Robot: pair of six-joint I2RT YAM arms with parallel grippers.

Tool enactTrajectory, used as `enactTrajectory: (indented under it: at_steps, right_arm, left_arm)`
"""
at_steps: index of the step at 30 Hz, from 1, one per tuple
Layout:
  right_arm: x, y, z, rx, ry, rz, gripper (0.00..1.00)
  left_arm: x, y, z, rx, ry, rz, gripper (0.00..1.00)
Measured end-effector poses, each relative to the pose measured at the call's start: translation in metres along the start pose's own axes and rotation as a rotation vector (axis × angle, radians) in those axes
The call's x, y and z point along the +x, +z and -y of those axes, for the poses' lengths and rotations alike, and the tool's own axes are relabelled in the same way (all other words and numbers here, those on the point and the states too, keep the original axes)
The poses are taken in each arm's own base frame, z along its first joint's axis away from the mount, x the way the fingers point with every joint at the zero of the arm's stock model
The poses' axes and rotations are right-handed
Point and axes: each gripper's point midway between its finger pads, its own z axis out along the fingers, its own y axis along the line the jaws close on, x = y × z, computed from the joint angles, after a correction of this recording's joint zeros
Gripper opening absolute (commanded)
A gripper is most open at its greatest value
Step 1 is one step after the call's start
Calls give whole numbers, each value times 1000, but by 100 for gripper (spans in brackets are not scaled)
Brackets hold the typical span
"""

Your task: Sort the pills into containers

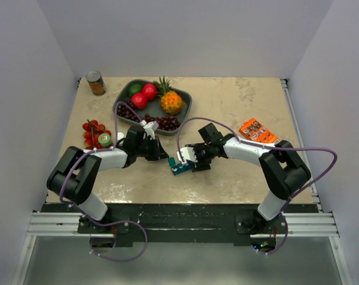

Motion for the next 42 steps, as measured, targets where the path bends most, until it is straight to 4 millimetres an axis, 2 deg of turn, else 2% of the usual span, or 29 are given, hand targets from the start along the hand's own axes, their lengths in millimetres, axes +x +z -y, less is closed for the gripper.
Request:
enactTrajectory:
  at_steps: [1, 7, 13, 21, 27, 33, 37, 39, 42]
  right_arm:
    - [1, 3, -1, -8, 6, 2, 60]
    - [2, 4, 3, 0, 10, -7, 42]
    - [3, 4, 5, 2, 15, -14, 31]
    - [3, 5, 7, 2, 24, -25, 27]
    - [2, 7, 8, 1, 33, -25, 26]
    - [2, 7, 8, 1, 34, -26, 26]
    - [1, 7, 8, 1, 34, -27, 26]
    - [1, 8, 9, 0, 35, -27, 26]
    - [1, 8, 10, 0, 34, -27, 26]
  left_arm:
    - [1, 1, 2, 9, 4, -4, 21]
    - [1, 3, 17, 62, 34, 2, 20]
    - [6, 4, 32, 112, 43, -11, 15]
    - [27, -5, 47, 152, 54, -37, 11]
    - [40, 1, 37, 122, 21, -73, 4]
    - [36, 5, 40, 133, 13, -62, 3]
    - [32, -3, 42, 112, 9, -63, 3]
    - [26, -10, 48, 117, 15, -48, 2]
    - [7, -23, 67, 157, 43, 7, 0]
